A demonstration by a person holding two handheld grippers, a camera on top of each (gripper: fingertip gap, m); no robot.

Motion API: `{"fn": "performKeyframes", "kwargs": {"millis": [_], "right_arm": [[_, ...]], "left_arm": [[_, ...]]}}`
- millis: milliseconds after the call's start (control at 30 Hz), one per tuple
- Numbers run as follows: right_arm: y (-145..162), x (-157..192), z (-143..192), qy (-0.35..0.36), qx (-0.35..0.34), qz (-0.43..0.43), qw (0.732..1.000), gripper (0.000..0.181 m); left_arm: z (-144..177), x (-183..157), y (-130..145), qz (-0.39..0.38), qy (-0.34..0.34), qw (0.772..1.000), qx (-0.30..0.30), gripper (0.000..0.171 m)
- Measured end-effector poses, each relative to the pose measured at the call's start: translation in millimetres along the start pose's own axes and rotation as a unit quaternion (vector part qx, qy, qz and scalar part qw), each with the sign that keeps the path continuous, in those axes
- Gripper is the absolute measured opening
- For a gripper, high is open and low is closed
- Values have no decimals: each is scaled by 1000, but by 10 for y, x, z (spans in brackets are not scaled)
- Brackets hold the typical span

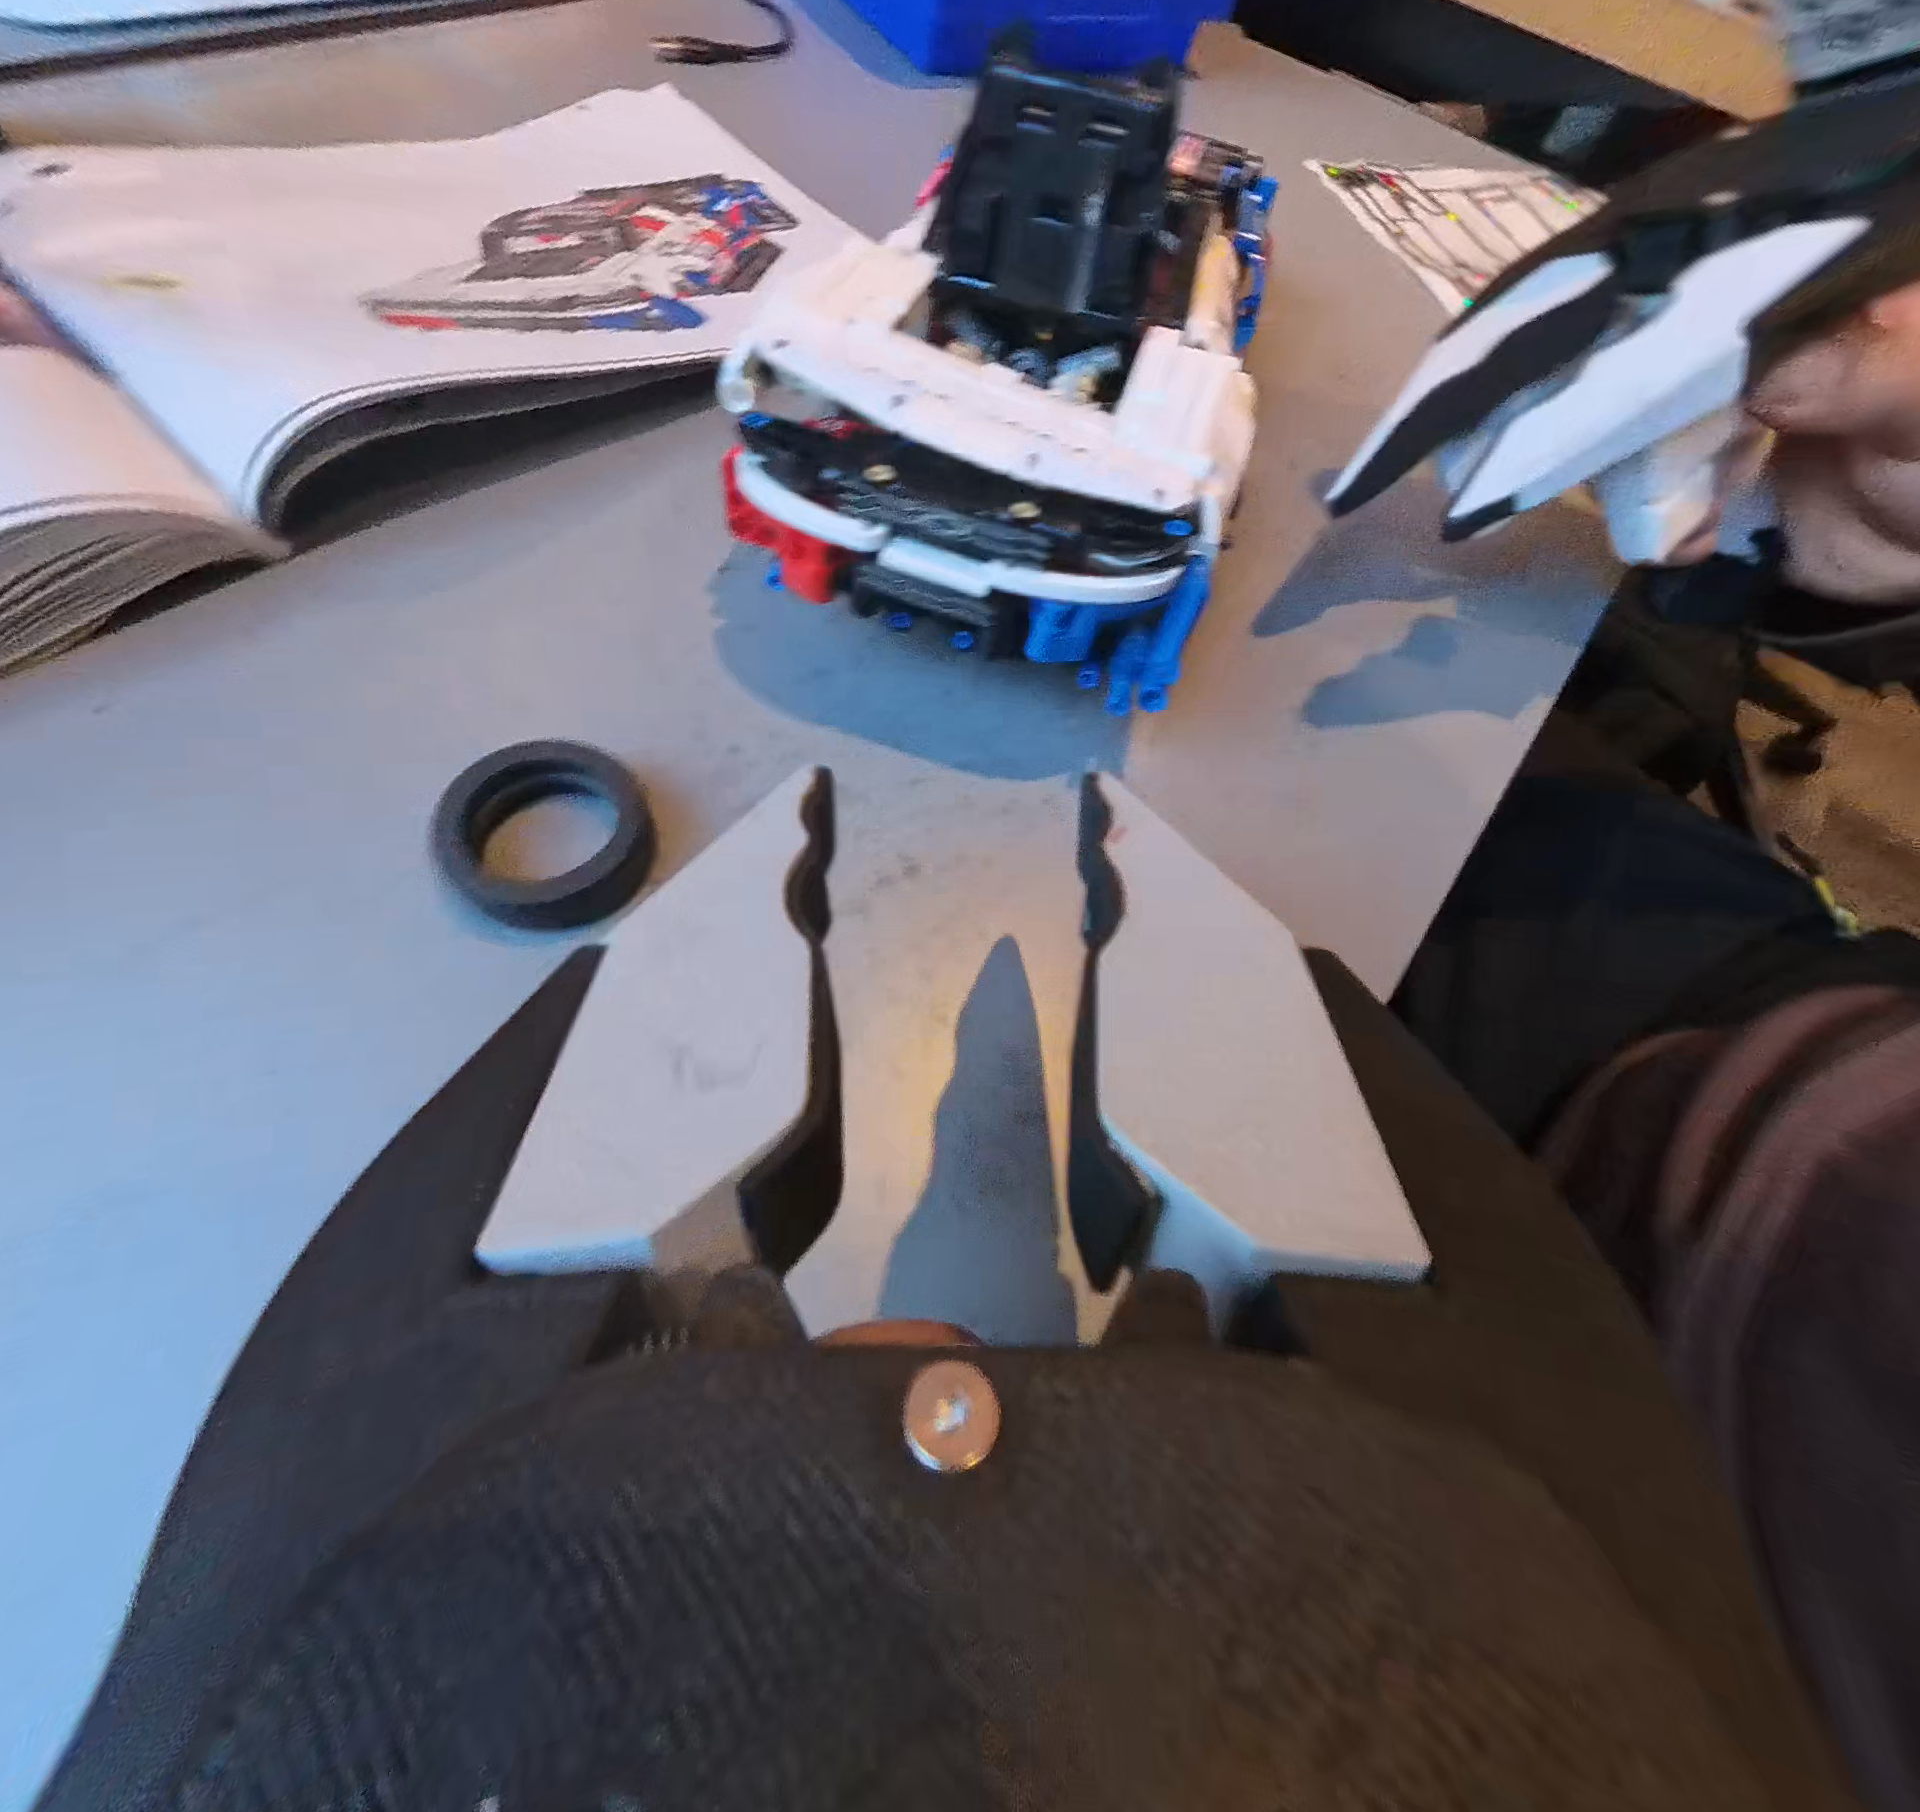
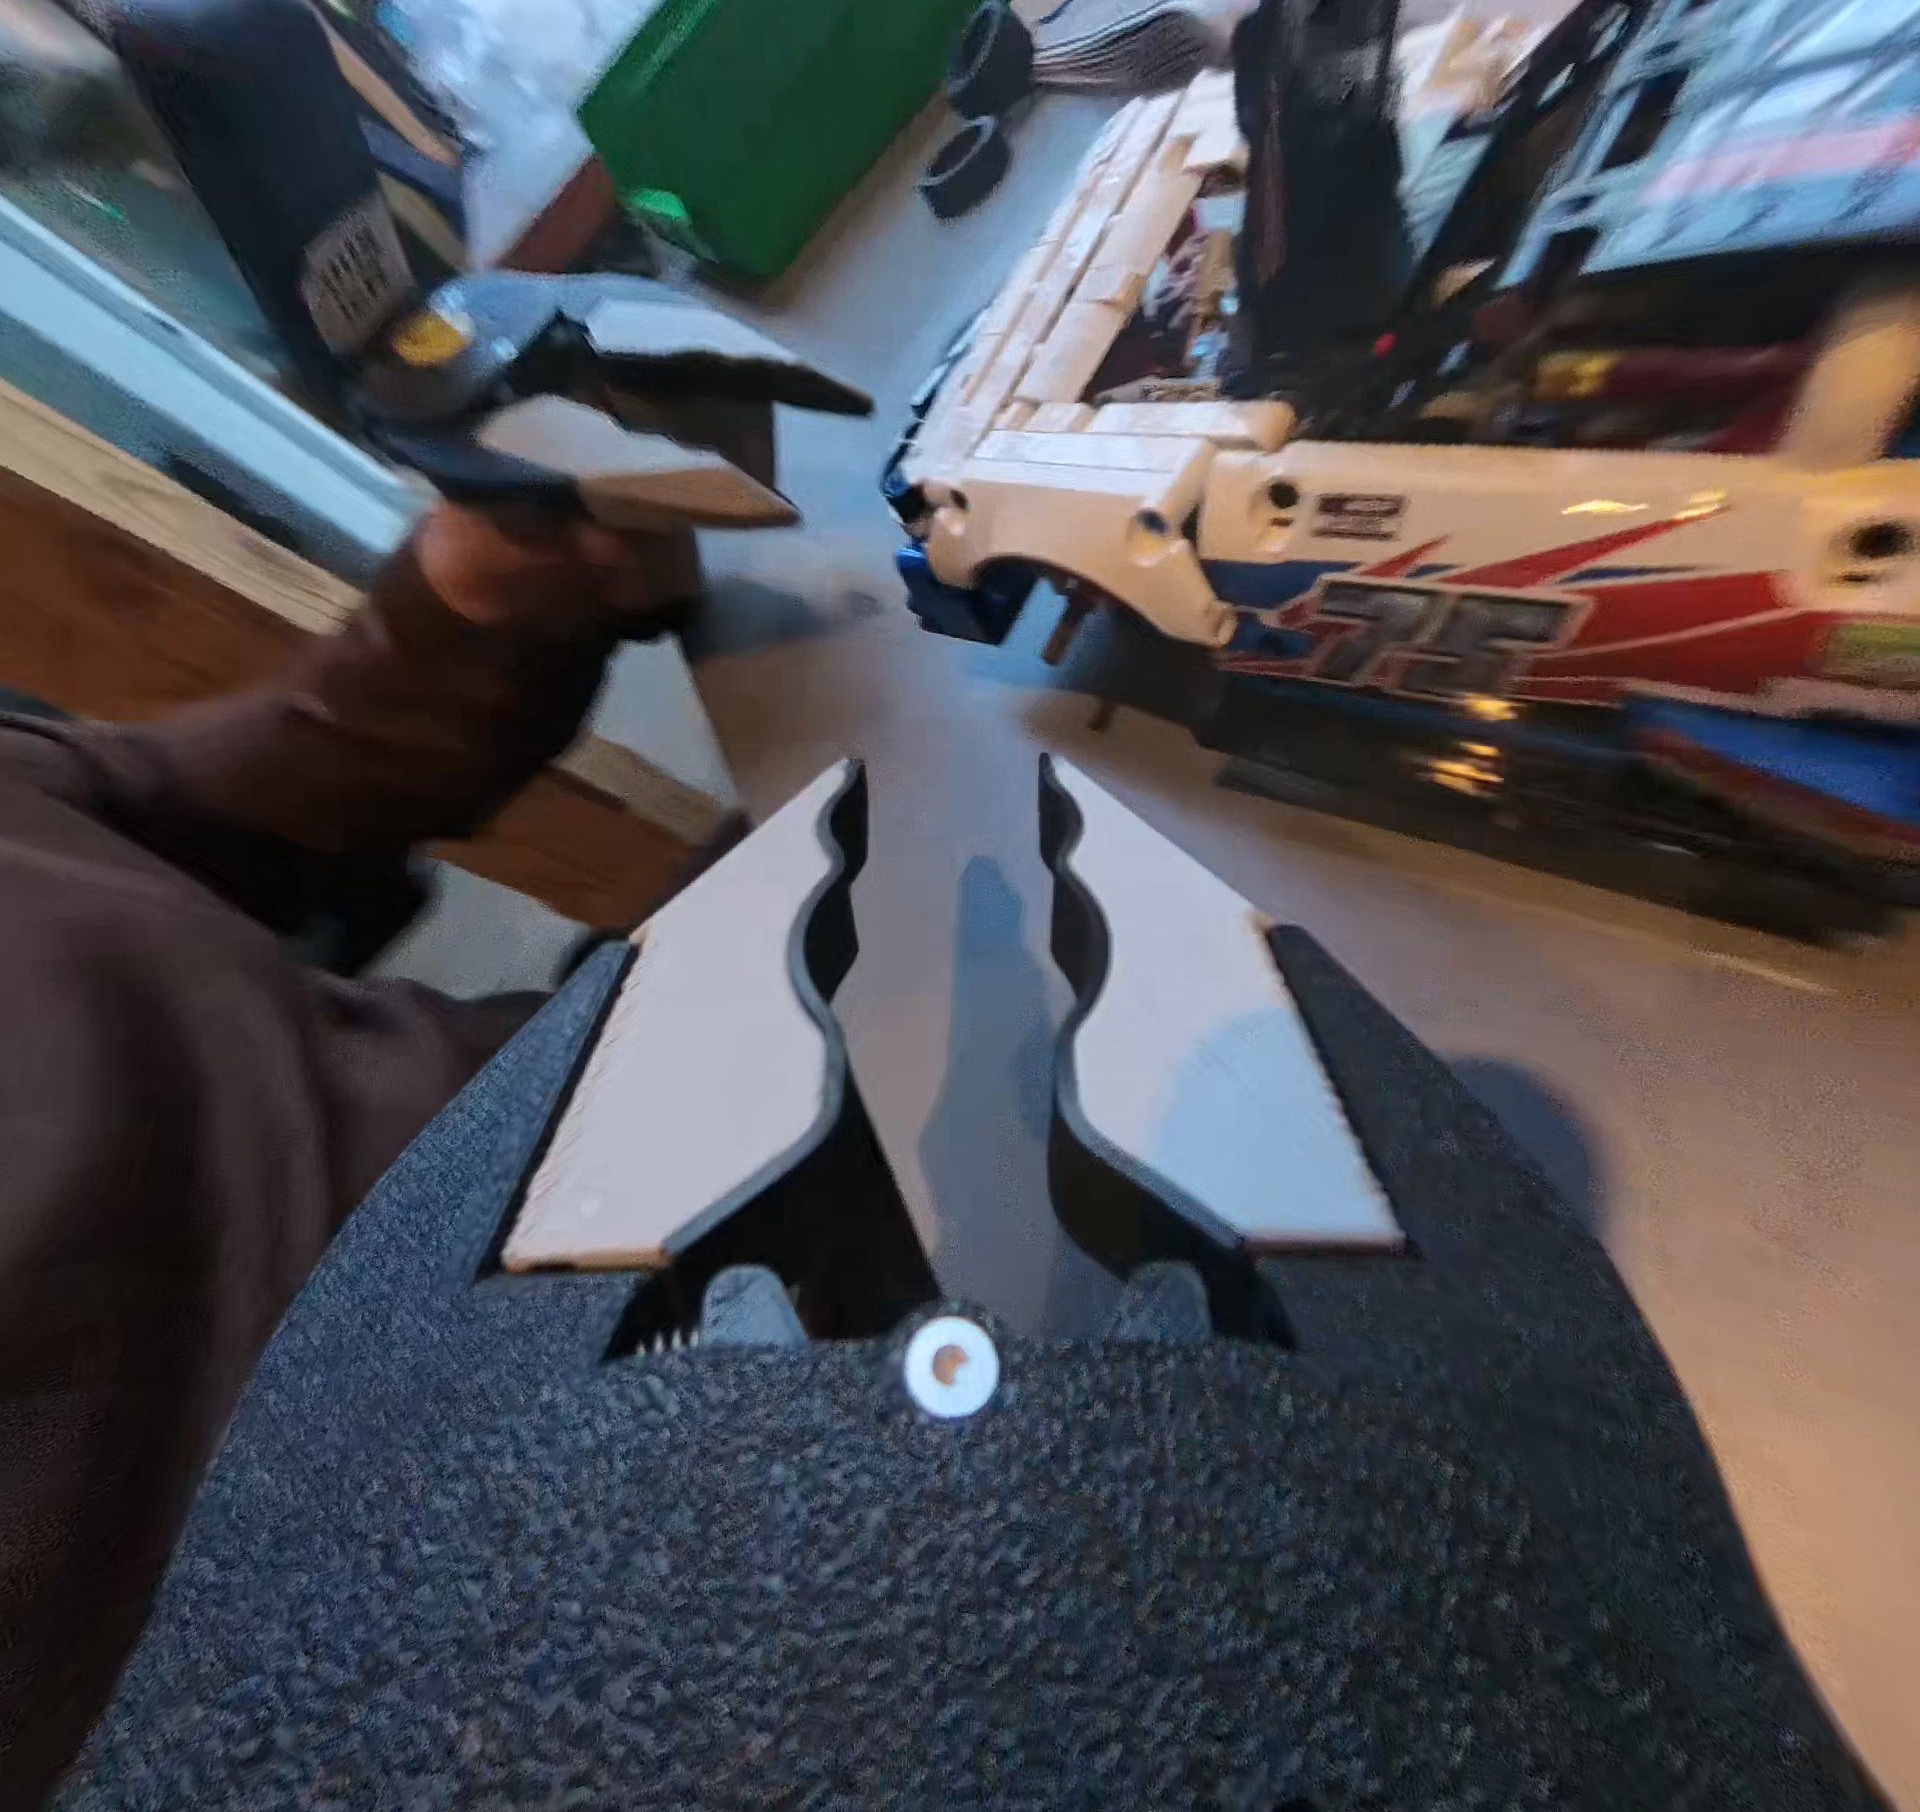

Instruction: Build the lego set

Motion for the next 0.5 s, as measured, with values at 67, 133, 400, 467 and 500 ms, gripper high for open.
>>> {"fn": "performKeyframes", "kwargs": {"millis": [67,133,400,467,500], "right_arm": [[-39,-42,191,55,-3,81,995,33],[-85,-137,393,122,4,155,980,33],[-107,-439,967,291,22,276,916,34],[-117,-482,1045,290,-2,265,920,35],[-119,-506,1071,282,-15,255,925,36]], "left_arm": [[37,100,-16,24,6,1000,1,60],[31,138,-32,30,22,999,10,63],[-53,37,82,-27,23,997,70,67],[-61,2,116,-36,19,995,88,68],[-58,-17,129,-40,19,995,93,67]]}}
Point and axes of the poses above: each gripper's, where its closed fingertips meet, z back along the fingers, y out of its underside, x = y × z across the jaws, the point moved 9 cm from there along z, back along the fingers, and after that the axes turned 14 degrees about -x, right-handed, at the moved point
